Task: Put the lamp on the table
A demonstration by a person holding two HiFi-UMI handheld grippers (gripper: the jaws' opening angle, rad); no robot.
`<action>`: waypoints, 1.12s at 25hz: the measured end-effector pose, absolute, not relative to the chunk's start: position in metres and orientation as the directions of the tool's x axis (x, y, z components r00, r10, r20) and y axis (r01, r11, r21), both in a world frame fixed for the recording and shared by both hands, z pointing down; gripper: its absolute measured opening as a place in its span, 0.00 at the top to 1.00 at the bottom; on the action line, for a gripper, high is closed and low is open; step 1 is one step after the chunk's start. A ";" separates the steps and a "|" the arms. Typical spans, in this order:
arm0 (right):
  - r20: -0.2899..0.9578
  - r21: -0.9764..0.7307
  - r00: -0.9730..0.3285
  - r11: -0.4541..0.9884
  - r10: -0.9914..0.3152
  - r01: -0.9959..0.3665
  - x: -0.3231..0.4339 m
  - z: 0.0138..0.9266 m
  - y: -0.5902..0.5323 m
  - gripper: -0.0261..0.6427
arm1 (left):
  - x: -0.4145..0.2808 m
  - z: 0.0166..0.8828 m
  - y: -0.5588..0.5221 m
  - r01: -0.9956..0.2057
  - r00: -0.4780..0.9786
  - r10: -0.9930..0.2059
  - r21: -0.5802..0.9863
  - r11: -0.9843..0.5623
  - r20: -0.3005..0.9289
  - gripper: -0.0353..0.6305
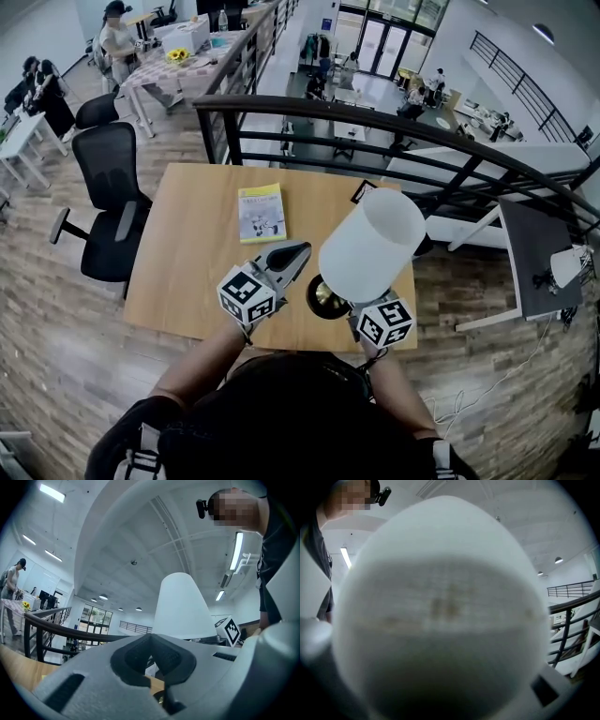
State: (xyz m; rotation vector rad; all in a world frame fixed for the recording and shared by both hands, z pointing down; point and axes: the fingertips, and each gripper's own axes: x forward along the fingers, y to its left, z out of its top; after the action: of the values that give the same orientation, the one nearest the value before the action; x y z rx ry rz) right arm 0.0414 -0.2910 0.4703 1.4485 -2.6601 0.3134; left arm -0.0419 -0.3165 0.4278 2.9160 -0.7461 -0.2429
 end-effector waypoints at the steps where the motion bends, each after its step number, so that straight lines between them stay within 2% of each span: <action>1: 0.183 -0.134 -0.545 0.529 -0.818 -0.838 0.041 0.472 -0.293 0.76 | -0.043 0.429 -0.317 -0.468 0.865 -0.487 0.156 -0.870 -0.122 0.94; 10: 0.194 -0.137 -0.566 0.549 -0.801 -0.824 0.045 0.478 -0.321 0.76 | -0.041 0.434 -0.341 -0.494 0.852 -0.513 0.163 -0.854 -0.102 0.94; 28: 0.269 -0.152 -0.567 0.547 -0.778 -0.823 0.095 0.524 -0.380 0.76 | 0.017 0.480 -0.406 -0.503 0.854 -0.521 0.234 -0.832 -0.015 0.94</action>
State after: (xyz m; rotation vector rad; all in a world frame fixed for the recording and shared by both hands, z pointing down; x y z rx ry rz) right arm 0.0951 -0.3804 0.5239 1.3637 -2.6104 0.3919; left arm 0.0165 -0.4059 0.4799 2.8082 -0.7864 -0.1151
